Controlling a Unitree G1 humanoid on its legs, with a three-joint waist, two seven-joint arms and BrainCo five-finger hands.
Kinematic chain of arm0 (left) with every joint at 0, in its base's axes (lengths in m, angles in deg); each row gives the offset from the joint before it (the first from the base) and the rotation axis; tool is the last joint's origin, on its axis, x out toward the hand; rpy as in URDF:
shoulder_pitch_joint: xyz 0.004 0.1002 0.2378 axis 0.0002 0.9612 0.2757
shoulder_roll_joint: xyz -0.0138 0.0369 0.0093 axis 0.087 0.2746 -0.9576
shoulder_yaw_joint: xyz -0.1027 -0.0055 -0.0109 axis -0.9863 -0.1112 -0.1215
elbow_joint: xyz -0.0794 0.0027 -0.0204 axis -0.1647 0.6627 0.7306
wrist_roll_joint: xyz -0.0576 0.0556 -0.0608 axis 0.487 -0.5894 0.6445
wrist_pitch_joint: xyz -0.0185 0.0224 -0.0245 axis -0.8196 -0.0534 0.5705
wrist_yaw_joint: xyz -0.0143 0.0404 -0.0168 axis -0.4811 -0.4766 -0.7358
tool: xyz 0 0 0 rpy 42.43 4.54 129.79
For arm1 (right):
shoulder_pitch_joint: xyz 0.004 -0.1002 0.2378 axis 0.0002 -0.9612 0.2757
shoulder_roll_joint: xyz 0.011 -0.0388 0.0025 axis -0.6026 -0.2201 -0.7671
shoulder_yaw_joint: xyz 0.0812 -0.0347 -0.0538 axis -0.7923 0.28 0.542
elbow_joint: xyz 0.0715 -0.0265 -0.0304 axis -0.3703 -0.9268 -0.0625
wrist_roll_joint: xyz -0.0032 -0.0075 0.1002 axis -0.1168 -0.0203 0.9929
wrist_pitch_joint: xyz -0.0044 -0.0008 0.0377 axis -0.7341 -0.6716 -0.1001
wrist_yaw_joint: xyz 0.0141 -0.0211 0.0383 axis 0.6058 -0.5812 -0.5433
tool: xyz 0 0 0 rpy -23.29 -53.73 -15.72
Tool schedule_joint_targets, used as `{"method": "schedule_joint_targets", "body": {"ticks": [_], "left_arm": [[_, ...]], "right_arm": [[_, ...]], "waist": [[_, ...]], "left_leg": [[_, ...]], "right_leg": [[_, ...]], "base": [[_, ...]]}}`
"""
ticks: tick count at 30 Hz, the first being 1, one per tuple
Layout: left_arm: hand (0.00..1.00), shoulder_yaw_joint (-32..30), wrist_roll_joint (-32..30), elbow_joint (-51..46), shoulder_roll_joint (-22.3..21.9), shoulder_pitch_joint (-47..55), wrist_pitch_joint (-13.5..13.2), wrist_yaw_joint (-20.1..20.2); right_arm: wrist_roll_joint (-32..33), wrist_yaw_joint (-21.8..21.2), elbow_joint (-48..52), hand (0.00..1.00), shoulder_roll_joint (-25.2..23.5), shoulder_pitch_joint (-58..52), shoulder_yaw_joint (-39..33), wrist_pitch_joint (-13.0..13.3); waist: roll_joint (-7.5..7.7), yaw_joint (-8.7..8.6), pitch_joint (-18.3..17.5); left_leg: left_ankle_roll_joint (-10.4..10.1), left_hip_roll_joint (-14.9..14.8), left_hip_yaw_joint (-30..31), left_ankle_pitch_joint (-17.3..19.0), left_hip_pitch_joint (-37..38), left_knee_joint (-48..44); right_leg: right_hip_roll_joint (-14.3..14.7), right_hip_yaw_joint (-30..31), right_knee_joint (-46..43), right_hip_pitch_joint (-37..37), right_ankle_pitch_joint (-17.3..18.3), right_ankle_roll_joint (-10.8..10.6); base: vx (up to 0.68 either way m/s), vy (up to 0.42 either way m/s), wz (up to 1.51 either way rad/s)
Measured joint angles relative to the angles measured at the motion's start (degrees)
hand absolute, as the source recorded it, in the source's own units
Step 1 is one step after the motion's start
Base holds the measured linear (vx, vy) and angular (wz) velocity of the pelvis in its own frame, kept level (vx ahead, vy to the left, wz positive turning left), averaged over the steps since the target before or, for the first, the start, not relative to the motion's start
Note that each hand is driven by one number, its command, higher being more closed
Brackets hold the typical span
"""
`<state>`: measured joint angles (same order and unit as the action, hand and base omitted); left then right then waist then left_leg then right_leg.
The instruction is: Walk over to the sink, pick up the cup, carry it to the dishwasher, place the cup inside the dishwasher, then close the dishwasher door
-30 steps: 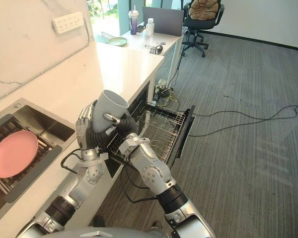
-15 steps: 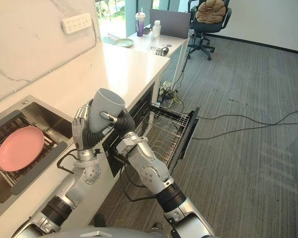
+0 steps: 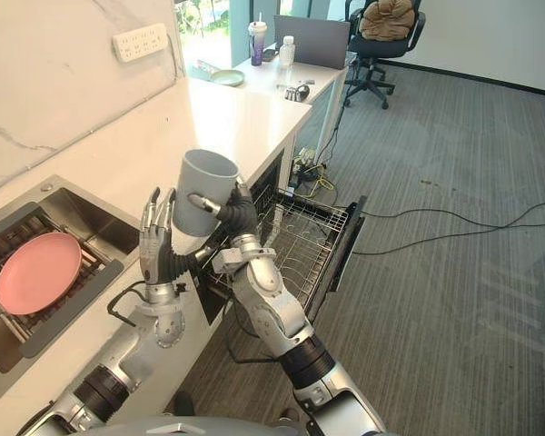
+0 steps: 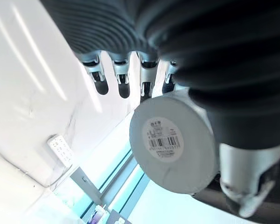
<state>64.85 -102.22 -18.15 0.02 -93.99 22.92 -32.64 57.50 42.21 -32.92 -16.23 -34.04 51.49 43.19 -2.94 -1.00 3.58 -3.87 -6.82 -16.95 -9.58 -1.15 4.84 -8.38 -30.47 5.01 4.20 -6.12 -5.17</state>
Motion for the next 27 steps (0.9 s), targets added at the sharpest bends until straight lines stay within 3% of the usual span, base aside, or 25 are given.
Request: {"method": "schedule_joint_targets", "body": {"ticks": [6, 11, 14, 16, 17, 18, 19, 20, 22, 23, 25, 27], "left_arm": [[0.00, 0.88, -1.93, 1.11, -1.20, 2.34, 0.51, -0.17], [0.00, -1.76, -1.78, 0.92, -2.12, 1.18, 0.82, -0.79], [0.00, -4.11, 2.28, 0.68, -2.53, 1.15, -2.16, 0.44], [0.00, -5.31, 10.02, 0.38, -2.49, 1.74, -7.59, 7.13], [0.00, -5.36, 11.86, 0.23, -2.52, 2.08, -8.38, 9.41], [0.00, -5.23, 15.29, -0.59, -2.54, 3.23, -9.02, 14.38], [0.00, -4.87, 20.61, -2.28, -2.55, 5.25, -8.95, 20.81], [0.00, -4.55, 23.53, -2.94, -2.60, 6.39, -8.90, 24.13], [0.00, -1.81, 35.48, -5.06, -2.41, 11.18, -8.65, 37.91], [0.00, -0.89, 38.40, -5.56, -2.34, 12.48, -8.47, 41.31], [0.00, 1.96, 45.99, -6.62, -2.24, 16.72, -6.76, 52.33], [0.00, 2.42, 49.45, -6.60, -2.19, 18.89, -4.75, 57.33]], "right_arm": [[-2.50, 7.09, 0.02, 1.00, -1.38, 4.51, -10.25, 8.12], [-3.05, 9.88, 0.01, 1.00, -1.09, 3.02, -11.75, 8.90], [-5.19, 10.21, 0.03, 1.00, -0.83, 1.43, -14.96, 8.89], [-5.23, 9.90, 0.03, 1.00, 0.32, 0.48, -17.78, 8.48], [-5.32, 9.69, 0.03, 1.00, 0.70, 0.18, -18.57, 8.37], [-6.48, 9.16, 0.03, 1.00, 1.17, -0.56, -20.26, 8.19], [-7.38, 8.09, 0.03, 1.00, 1.38, -1.41, -22.01, 7.84], [-7.36, 7.49, 0.03, 1.00, 1.59, -1.91, -22.94, 7.58], [-7.38, 5.11, -0.04, 1.00, 3.76, -4.55, -26.37, 6.61], [-7.39, 4.51, -0.06, 1.00, 4.15, -5.17, -27.33, 6.39], [-7.43, 1.60, -2.90, 1.00, 6.13, -6.35, -30.84, 5.93], [-7.46, -0.28, -6.85, 1.00, 7.72, -6.60, -32.55, 5.81]], "waist": [[-0.01, -0.72, 0.00], [-0.03, -1.13, -0.01], [-0.03, -0.96, 0.00], [-0.02, -0.95, 0.00], [-0.02, -0.95, 0.00], [-0.01, -0.97, 0.00], [-0.01, -1.08, 0.01], [-0.01, -1.14, 0.01], [-0.05, -1.05, 0.03], [-0.09, -1.10, 0.06], [-0.23, -1.16, 0.09], [-0.24, -1.06, 0.09]], "left_leg": [[0.04, -0.02, -0.31, -0.02, 0.22, -0.02], [0.04, -0.04, -0.56, -0.01, 0.25, -0.02], [0.06, -0.04, -0.59, 0.01, 0.26, -0.02], [0.07, -0.03, -0.68, 0.03, 0.27, -0.02], [0.07, -0.03, -0.72, 0.04, 0.27, -0.02], [0.05, -0.03, -0.73, 0.08, 0.26, -0.02], [0.02, -0.03, -0.75, 0.14, 0.25, -0.02], [0.01, -0.02, -0.74, 0.18, 0.26, -0.02], [-0.01, 0.07, -0.58, 0.32, 0.15, -0.01], [0.01, 0.13, -0.45, 0.34, 0.08, -0.01], [0.03, 0.35, -0.12, 0.38, -0.26, -0.01], [0.04, 0.41, 0.11, 0.38, -0.68, -0.01]], "right_leg": [[0.04, 0.36, 0.00, -0.08, -0.09, 0.14], [0.02, 0.64, 0.01, -0.18, -0.11, 0.21], [0.01, 0.62, 0.00, -0.14, -0.10, 0.21], [-0.05, 0.67, 0.01, -0.16, -0.11, 0.19], [-0.06, 0.70, 0.01, -0.17, -0.11, 0.19], [-0.07, 0.72, 0.01, -0.19, -0.10, 0.19], [-0.08, 0.77, 0.01, -0.21, -0.08, 0.17], [-0.08, 0.79, 0.01, -0.20, -0.04, 0.15], [-0.18, 0.50, 0.01, -0.17, 0.11, -0.03], [-0.22, 0.31, 0.01, -0.15, 0.15, -0.09], [-0.44, -0.14, 0.00, -0.19, 0.25, -0.23], [-0.46, -0.35, -0.01, -0.22, 0.26, -0.24]], "base": [[0.00, 0.000, -0.03], [0.00, 0.000, -0.02], [0.00, 0.000, 0.00], [0.00, 0.000, 0.00], [0.00, 0.000, 0.00], [0.00, 0.000, 0.00], [0.00, 0.000, 0.00], [0.00, 0.000, 0.00], [0.00, 0.000, 0.05], [0.00, 0.000, 0.10], [0.00, 0.000, 0.10], [0.00, 0.001, 0.07]]}}
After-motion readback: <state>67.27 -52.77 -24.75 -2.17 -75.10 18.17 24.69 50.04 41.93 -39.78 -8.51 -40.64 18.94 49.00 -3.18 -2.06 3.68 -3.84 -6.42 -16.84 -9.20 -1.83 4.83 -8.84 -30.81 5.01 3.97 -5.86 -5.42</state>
